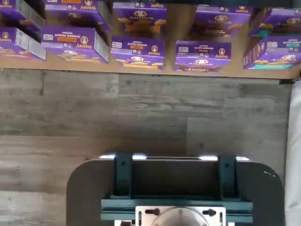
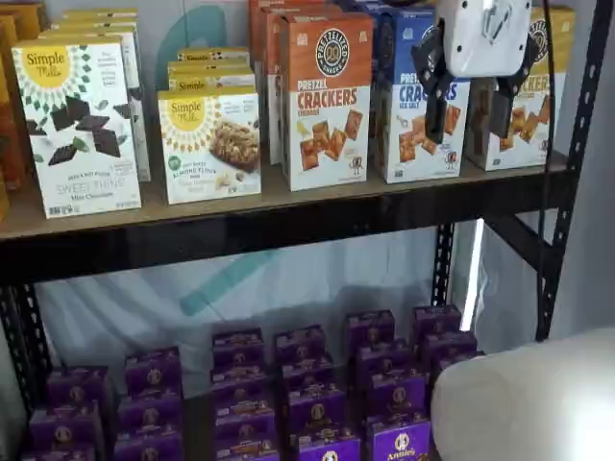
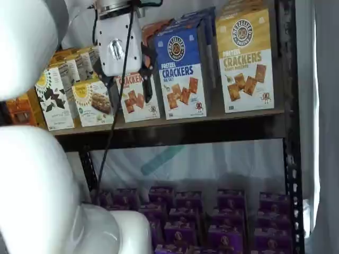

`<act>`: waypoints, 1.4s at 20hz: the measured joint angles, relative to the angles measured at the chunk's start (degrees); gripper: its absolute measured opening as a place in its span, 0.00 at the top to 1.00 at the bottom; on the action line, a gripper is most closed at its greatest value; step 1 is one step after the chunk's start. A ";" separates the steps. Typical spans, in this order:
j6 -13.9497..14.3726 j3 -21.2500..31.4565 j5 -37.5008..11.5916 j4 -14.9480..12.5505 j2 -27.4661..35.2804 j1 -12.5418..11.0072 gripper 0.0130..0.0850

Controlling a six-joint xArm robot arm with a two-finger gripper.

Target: Retrieve the yellow and white box located on the top shelf, the sixth one from the left

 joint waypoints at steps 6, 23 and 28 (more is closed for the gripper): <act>-0.57 -1.18 2.46 1.49 1.45 -1.27 0.00; -13.67 2.18 -14.38 -3.74 1.72 -13.04 0.00; -18.93 1.20 -18.91 -3.41 4.09 -18.72 0.00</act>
